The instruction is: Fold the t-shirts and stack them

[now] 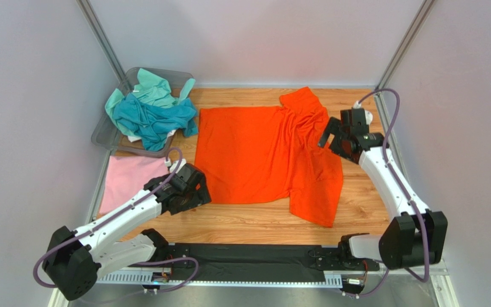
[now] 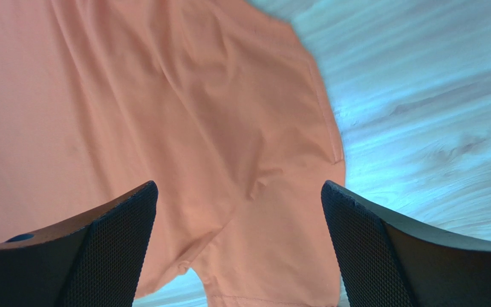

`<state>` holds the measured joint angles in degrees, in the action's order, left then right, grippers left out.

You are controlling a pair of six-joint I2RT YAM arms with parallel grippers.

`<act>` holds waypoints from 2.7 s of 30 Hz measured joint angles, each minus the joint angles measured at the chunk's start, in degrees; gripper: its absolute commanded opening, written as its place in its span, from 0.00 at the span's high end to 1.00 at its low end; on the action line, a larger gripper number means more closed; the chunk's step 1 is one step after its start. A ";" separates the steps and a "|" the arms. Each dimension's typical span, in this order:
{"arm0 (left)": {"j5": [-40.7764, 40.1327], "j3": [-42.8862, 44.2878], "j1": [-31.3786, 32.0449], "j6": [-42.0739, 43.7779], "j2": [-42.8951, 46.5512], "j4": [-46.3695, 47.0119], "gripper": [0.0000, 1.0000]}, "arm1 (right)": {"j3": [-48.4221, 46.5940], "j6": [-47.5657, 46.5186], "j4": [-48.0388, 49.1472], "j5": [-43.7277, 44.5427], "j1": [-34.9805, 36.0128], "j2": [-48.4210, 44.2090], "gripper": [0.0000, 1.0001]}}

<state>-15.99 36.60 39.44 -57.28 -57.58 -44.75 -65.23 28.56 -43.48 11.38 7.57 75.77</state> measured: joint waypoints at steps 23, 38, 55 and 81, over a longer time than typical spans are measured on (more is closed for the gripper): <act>2.32 -0.76 -12.39 -0.31 -16.00 7.85 0.49 | 21.59 0.48 4.87 -7.39 -0.04 -11.85 0.00; 4.04 -1.44 -12.85 0.48 -14.88 10.12 1.00 | 22.23 2.34 -6.43 -6.62 2.60 -19.10 0.00; 2.36 -2.19 -12.85 4.15 -10.03 9.05 1.00 | 33.77 19.19 -10.99 -4.83 20.50 -15.23 0.25; 1.70 -3.91 -12.85 4.68 -3.52 5.70 1.00 | 37.29 28.15 -14.23 -14.12 32.50 -26.05 0.98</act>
<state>-14.28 32.69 26.59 -52.60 -61.10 -39.05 -27.94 56.71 -57.71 -2.74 40.07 49.71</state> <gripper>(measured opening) 0.006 0.035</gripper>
